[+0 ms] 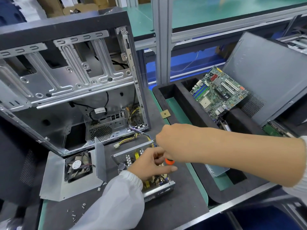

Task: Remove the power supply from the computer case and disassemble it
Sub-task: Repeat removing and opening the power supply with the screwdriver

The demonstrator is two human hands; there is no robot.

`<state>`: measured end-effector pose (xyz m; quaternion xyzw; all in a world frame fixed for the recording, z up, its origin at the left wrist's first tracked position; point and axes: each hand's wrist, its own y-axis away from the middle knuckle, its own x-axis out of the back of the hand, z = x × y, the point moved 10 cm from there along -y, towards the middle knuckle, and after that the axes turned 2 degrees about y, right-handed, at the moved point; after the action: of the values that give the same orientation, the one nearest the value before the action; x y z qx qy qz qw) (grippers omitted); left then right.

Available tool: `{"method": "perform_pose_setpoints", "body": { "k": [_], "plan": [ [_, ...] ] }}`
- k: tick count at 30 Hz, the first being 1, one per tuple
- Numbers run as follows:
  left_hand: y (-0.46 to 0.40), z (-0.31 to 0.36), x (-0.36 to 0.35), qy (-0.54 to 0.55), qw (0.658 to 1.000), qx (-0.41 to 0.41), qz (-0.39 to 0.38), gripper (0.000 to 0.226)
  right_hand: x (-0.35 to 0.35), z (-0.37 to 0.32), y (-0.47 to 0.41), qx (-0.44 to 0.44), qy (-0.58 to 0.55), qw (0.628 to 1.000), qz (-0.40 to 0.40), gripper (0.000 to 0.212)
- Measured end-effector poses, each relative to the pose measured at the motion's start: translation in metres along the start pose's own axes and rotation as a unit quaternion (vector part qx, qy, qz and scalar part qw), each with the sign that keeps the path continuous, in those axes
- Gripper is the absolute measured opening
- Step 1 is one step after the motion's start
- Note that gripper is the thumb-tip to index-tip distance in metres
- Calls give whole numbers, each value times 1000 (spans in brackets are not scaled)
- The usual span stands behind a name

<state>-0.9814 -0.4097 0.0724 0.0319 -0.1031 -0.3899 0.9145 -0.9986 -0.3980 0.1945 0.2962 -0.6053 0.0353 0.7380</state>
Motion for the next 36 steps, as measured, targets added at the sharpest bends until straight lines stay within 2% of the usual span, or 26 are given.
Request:
{"method": "perform_pose_setpoints", "body": {
  "k": [2, 5, 9, 14, 19, 23, 31, 36],
  "plan": [
    [1, 1, 4, -31, 999, -3, -21, 25, 0, 3, 2, -6, -11, 1000, 1, 14],
    [3, 2, 9, -41, 998, 14, -40, 48, 3, 8, 6, -14, -18, 1000, 7, 19],
    [3, 8, 25, -66, 997, 26, -11, 28, 14, 16, 10, -21, -27, 999, 21, 35],
    [7, -3, 37, -153, 987, 57, -3, 6, 35, 36, 14, -42, -49, 996, 60, 32],
    [10, -6, 36, -224, 972, 67, -9, 27, 58, 65, 17, -75, -116, 985, 106, 19],
    [12, -3, 43, -213, 975, 60, 27, 22, 68, 83, 17, -95, -137, 979, 116, 20],
    [28, 4, 55, -181, 981, 36, 58, 28, 71, 79, 14, -83, -150, 980, 104, 17],
    [44, -6, 65, -176, 979, 64, 77, 30, 71, 82, 14, -78, -152, 978, 121, 19]
  ]
}}
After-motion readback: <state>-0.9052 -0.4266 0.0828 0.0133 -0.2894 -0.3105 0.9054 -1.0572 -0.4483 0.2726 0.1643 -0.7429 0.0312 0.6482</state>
